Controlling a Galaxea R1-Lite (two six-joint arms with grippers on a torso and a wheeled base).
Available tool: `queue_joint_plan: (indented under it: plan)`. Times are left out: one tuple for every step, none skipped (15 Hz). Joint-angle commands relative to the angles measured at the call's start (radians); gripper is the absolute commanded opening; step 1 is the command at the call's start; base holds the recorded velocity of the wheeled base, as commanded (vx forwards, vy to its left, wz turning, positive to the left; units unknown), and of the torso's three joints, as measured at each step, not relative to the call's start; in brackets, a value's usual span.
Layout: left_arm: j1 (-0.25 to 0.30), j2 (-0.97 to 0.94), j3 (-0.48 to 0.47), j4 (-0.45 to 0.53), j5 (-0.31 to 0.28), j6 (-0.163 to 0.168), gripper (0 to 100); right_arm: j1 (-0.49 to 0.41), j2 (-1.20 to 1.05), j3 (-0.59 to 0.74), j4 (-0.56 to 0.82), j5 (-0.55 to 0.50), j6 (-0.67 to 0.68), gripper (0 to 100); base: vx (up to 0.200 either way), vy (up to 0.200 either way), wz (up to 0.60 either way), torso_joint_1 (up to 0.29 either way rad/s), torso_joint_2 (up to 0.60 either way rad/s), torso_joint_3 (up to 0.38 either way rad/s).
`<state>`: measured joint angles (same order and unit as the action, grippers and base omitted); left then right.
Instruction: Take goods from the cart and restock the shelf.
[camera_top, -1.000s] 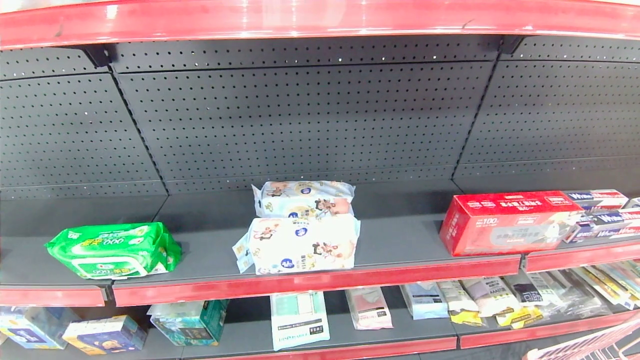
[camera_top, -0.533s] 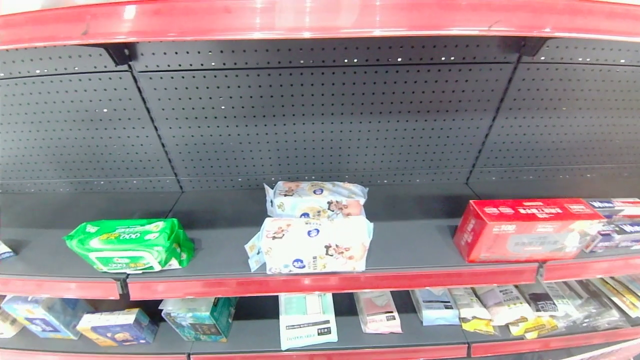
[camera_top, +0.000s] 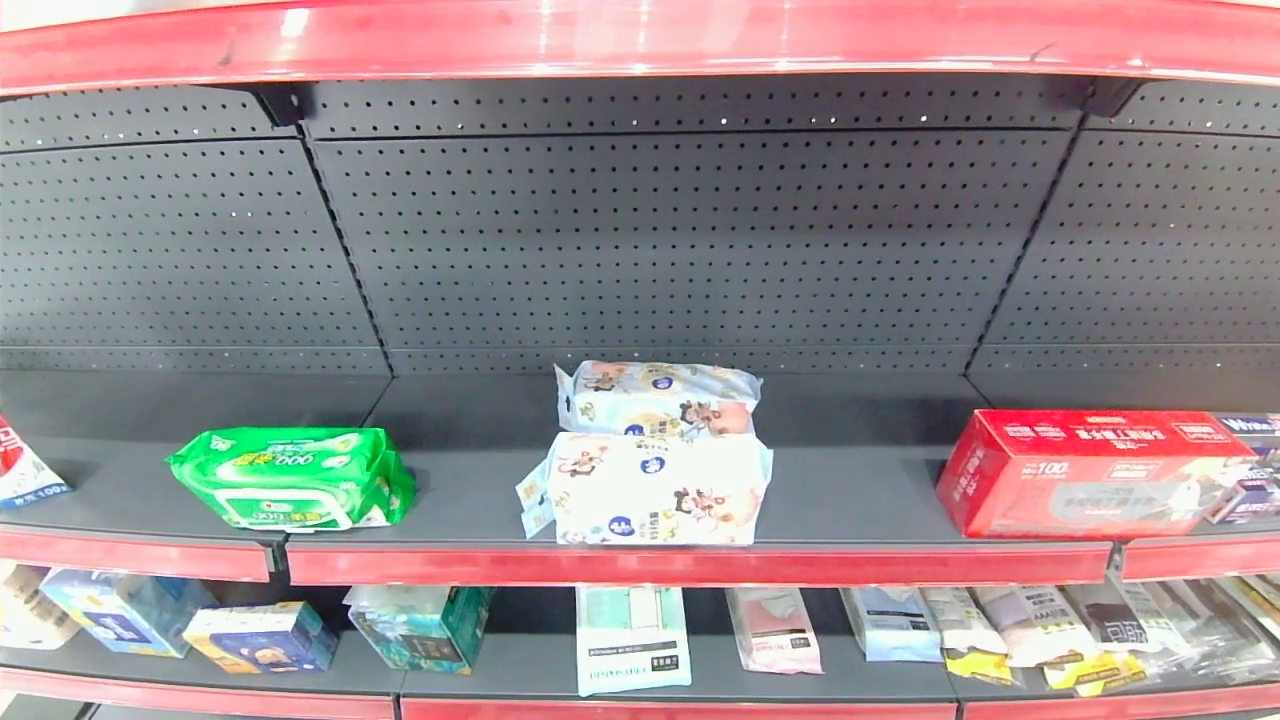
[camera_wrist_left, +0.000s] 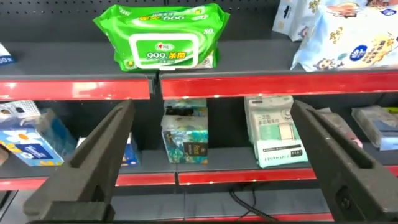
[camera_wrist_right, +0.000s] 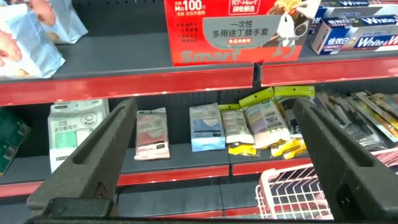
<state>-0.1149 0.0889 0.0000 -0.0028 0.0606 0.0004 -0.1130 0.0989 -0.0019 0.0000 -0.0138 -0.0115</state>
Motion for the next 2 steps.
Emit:
queue_joint_plan:
  plan:
    - [0.000,0.006,0.000,0.000,0.001,0.000,100,-0.001,0.001,0.000,0.000,0.000,-0.001,100,0.000,0.000,0.00,0.000,0.00,0.000]
    - [0.000,0.006,0.000,0.000,0.001,0.000,100,-0.002,0.001,-0.001,0.000,-0.003,0.001,100,0.000,0.000,0.00,0.000,0.00,0.000]
